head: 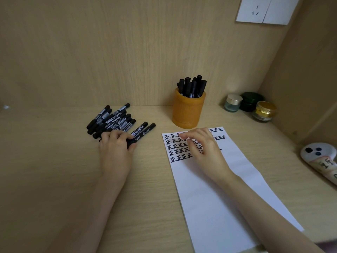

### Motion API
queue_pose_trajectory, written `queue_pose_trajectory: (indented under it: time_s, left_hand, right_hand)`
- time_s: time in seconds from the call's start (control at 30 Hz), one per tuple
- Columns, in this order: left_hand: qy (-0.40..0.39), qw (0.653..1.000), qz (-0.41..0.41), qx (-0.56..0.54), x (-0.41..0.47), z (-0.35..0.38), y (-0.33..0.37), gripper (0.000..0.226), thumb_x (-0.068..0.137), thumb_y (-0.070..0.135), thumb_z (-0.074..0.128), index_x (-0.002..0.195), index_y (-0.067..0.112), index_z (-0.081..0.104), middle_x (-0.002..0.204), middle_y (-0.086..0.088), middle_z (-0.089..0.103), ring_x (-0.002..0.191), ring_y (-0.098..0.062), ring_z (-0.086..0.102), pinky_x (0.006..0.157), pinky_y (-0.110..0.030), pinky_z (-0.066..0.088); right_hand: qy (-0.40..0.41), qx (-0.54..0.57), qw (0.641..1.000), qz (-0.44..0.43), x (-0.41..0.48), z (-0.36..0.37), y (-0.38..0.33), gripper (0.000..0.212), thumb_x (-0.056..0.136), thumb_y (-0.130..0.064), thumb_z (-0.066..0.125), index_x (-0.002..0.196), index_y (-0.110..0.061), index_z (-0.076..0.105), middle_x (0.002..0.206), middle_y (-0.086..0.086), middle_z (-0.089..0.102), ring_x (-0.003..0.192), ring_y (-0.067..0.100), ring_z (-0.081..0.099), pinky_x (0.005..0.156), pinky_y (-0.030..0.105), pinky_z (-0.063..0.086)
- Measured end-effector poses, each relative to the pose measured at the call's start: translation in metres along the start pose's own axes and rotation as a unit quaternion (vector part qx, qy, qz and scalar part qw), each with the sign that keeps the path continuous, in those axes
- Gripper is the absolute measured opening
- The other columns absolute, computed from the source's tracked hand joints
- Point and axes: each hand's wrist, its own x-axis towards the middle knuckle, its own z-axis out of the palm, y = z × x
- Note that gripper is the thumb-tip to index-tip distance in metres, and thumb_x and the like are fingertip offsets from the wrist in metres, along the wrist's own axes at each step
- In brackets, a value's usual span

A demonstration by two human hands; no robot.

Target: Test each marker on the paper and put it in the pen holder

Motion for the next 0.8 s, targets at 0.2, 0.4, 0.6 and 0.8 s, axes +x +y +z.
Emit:
queue_pose_trajectory:
  time_s: [0.2, 0.4, 0.6, 0.8]
  left_hand:
    - [0.02, 0.998, 0.03, -0.055, -0.004, 0.0, 0.009, 0.023, 0.083, 0.025, 0.068, 0.102, 0.012, 0.068, 0.11, -0.008, 0.057, 0.109, -0.028, 0.041, 0.091, -0.04, 0.035]
    - [0.02, 0.976, 0.046, -0.211, -0.006, -0.013, 0.029, 0.021, 0.094, 0.022, 0.05, 0.112, 0.014, 0.056, 0.108, 0.005, 0.055, 0.104, -0.01, 0.047, 0.092, -0.028, 0.037]
    - [-0.18, 0.931, 0.12, -0.293, -0.021, -0.012, 0.045, 0.013, 0.095, 0.024, 0.05, 0.102, 0.035, 0.049, 0.095, 0.017, 0.06, 0.088, 0.003, 0.057, 0.08, -0.017, 0.042]
    - [-0.244, 0.912, 0.152, -0.293, -0.029, -0.008, 0.05, 0.017, 0.099, 0.025, 0.038, 0.114, 0.029, 0.046, 0.1, 0.016, 0.057, 0.092, 0.009, 0.051, 0.081, -0.01, 0.036]
  right_hand:
    - [0.002, 0.0, 1.0, 0.014, -0.001, -0.001, -0.002, 0.026, 0.095, -0.003, 0.052, 0.111, -0.016, 0.069, 0.102, -0.01, 0.064, 0.106, 0.005, 0.046, 0.093, 0.011, 0.031]
    - [-0.008, 0.116, 0.983, 0.141, 0.001, -0.002, -0.015, 0.019, 0.096, -0.024, 0.056, 0.113, -0.022, 0.067, 0.098, -0.005, 0.067, 0.086, 0.004, 0.055, 0.073, 0.008, 0.038]
    - [-0.052, 0.36, 0.907, 0.211, 0.004, 0.002, -0.023, 0.046, 0.08, -0.037, 0.063, 0.116, -0.009, 0.061, 0.07, 0.002, 0.064, 0.057, 0.012, 0.052, 0.055, 0.021, 0.041]
    - [-0.04, 0.343, 0.918, 0.194, 0.006, 0.002, -0.026, 0.011, 0.091, -0.018, 0.063, 0.092, -0.007, 0.064, 0.064, 0.006, 0.059, 0.053, 0.013, 0.052, 0.05, 0.022, 0.04]
